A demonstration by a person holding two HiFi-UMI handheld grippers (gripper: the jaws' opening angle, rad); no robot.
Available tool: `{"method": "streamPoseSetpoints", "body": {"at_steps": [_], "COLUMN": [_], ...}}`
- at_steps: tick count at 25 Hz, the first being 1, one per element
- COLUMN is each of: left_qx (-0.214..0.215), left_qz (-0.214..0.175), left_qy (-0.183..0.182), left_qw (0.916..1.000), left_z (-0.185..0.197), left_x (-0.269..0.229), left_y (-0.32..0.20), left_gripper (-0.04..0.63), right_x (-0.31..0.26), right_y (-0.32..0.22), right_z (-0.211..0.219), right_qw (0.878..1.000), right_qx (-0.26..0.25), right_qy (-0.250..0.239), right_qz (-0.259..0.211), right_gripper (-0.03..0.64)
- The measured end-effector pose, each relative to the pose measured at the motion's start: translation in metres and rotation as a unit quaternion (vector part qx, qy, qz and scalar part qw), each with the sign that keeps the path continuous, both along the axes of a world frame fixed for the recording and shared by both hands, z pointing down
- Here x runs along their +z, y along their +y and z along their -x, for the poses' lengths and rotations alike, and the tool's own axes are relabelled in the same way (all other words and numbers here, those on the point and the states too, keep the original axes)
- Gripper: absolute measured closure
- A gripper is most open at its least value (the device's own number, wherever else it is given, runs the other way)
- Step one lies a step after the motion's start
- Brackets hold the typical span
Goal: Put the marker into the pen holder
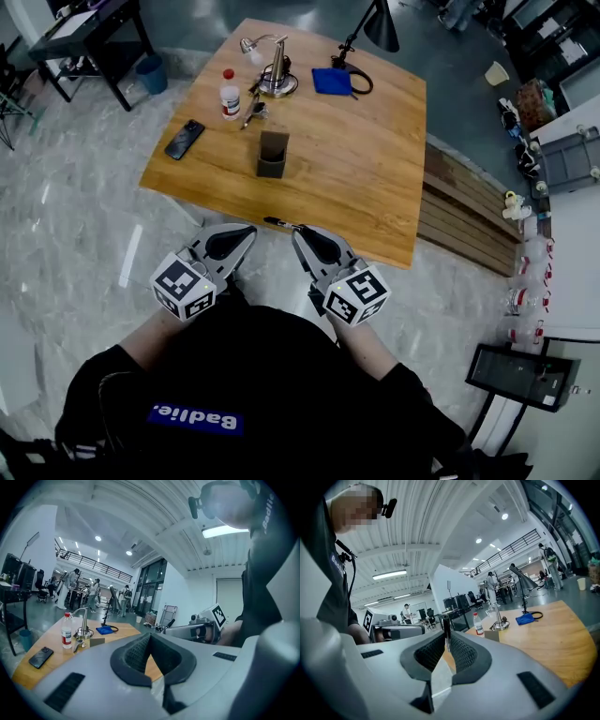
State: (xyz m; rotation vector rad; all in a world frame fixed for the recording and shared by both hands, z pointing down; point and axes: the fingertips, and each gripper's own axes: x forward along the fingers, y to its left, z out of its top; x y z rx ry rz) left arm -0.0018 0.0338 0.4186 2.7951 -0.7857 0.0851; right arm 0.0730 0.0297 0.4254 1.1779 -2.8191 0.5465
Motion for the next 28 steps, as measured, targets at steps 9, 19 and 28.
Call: {"method": "streamPoseSetpoints", "body": {"at_steps": [9, 19, 28], "left_qx": [0.042, 0.073, 0.04], "left_qz": [0.006, 0.011, 0.017], "left_qy": [0.008, 0.004, -0.001], "left_qw": [0.9991, 0.9973, 0.999], "left_z": [0.031, 0.05, 0.032], "left_x": [0.007, 0.017, 0.019], "left_y": [-0.087, -0.144, -0.169], "left_gripper": [0.594, 0.594, 0.594], "right_x": [0.006, 0.019, 0.045], "right_y": [-0.085, -0.149, -0.193], "right_z": [0.027, 0.032, 0.013], "right_qw": [0.999, 0.995, 0.996], "right_qx": [0.043, 0.087, 0.054], "right_qy": [0.02, 0.041, 0.057], "right_qz": [0.017, 0.027, 0.036], "right_gripper": [0.577, 0.577, 0.577]}}
